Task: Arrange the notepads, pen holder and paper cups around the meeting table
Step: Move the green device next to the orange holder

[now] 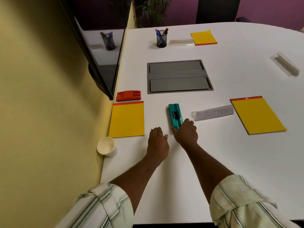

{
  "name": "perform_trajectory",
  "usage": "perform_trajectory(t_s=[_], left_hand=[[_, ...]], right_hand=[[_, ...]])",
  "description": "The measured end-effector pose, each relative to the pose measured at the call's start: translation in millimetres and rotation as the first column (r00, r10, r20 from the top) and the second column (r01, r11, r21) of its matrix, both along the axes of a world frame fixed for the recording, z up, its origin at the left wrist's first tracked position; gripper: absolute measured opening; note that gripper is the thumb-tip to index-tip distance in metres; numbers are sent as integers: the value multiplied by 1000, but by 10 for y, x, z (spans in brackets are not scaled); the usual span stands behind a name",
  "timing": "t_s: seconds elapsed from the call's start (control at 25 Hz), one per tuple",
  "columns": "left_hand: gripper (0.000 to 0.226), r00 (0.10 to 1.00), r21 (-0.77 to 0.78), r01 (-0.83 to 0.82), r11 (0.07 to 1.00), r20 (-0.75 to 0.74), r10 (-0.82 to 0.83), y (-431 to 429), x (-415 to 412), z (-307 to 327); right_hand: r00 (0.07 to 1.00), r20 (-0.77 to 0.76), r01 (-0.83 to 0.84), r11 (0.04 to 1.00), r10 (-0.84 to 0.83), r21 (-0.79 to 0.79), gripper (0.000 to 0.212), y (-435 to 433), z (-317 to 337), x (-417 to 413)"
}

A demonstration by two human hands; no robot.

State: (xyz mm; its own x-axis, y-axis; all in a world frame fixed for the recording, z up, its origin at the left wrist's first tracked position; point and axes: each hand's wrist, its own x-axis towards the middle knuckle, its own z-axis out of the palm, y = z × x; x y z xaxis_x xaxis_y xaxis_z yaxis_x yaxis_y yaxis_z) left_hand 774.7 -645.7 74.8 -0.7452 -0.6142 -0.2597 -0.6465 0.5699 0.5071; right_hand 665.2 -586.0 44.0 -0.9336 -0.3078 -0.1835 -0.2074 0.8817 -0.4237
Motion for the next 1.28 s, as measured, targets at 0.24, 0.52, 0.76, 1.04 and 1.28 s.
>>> perform_trajectory(t_s=[0.24,0.52,0.76,1.04,1.28], left_hand=[[54,1000,9,0,1000,1,0,-170,-198,-281],[54,1000,16,-20,1000,-7,20,-378,-381,-394],[54,1000,-2,-27,1000,-13,27,-476,-466,-322],[53,997,-65,-27,998,-68,23,-754,-689,-285],[55,989,-88,-139,986,-65,134,-1120,-859,-288]], right_hand=[[998,-31,53,996,-51,73,77,-260,-271,-147],[997,7,71,996,-72,59,60,-390,-427,-216],[984,4,176,980,-176,-93,42,-519,-229,-275],[995,-99,-29,954,0,-300,62,-1147,17,-939],[957,-135,-281,933,255,-227,63,-1966,-16,-1315]])
